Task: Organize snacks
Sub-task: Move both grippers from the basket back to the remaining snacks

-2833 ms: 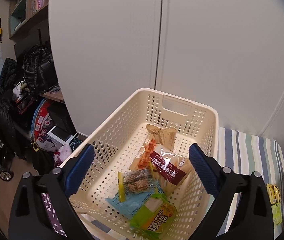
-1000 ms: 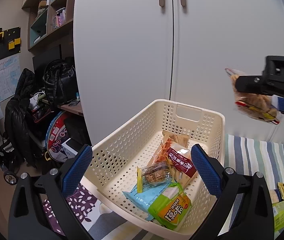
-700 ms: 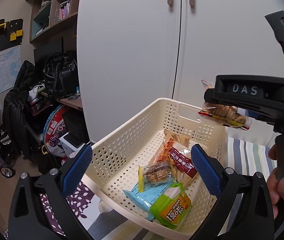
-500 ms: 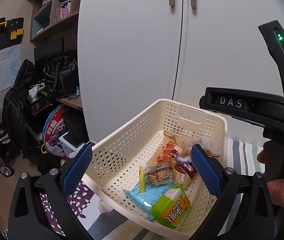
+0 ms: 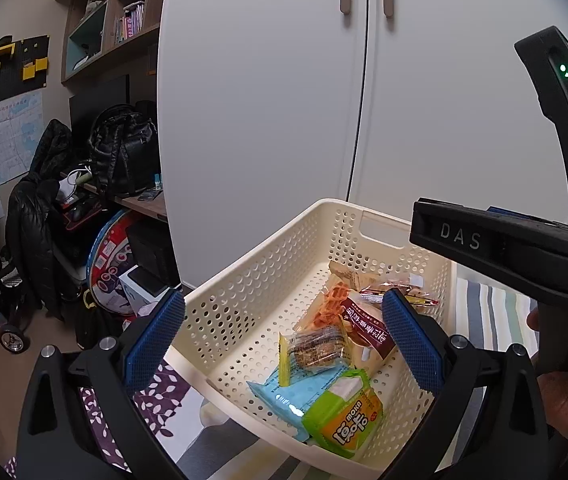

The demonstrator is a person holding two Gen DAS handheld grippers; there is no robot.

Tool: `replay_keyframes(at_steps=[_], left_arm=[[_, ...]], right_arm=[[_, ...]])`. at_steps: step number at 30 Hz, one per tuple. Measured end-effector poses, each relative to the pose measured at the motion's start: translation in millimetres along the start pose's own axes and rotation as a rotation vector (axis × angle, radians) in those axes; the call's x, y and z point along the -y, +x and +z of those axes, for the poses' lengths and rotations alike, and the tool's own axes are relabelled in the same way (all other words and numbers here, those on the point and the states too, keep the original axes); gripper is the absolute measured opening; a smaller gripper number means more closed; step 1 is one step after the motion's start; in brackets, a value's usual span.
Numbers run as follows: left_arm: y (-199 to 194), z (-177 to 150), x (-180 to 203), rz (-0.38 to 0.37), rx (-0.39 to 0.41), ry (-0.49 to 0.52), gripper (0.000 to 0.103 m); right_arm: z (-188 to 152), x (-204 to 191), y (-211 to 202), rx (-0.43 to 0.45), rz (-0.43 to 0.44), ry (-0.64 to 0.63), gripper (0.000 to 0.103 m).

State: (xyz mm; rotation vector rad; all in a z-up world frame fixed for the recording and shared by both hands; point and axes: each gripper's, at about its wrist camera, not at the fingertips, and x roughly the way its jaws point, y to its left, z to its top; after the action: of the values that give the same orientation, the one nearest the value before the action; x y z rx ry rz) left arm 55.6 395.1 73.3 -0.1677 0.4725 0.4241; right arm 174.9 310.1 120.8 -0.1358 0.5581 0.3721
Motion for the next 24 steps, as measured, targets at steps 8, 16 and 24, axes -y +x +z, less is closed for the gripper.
replay_keyframes(at_steps=[8, 16, 24], left_arm=[[-0.8, -0.6, 1.0, -0.002, 0.004, 0.003, 0.1], [-4.8, -1.2, 7.2, -0.008, 0.018, 0.026, 0.1], [-11.2, -3.2, 20.6, -0.024, 0.036, 0.067, 0.1]], right_arm=[[-0.1, 1.0, -13.3, 0.032, -0.05, -0.026, 0.073], [-10.1, 16.8, -29.4, 0.045, -0.081, -0.013, 0.073], [-20.9, 38.6, -45.2, 0.06, -0.127, 0.013, 0.073]])
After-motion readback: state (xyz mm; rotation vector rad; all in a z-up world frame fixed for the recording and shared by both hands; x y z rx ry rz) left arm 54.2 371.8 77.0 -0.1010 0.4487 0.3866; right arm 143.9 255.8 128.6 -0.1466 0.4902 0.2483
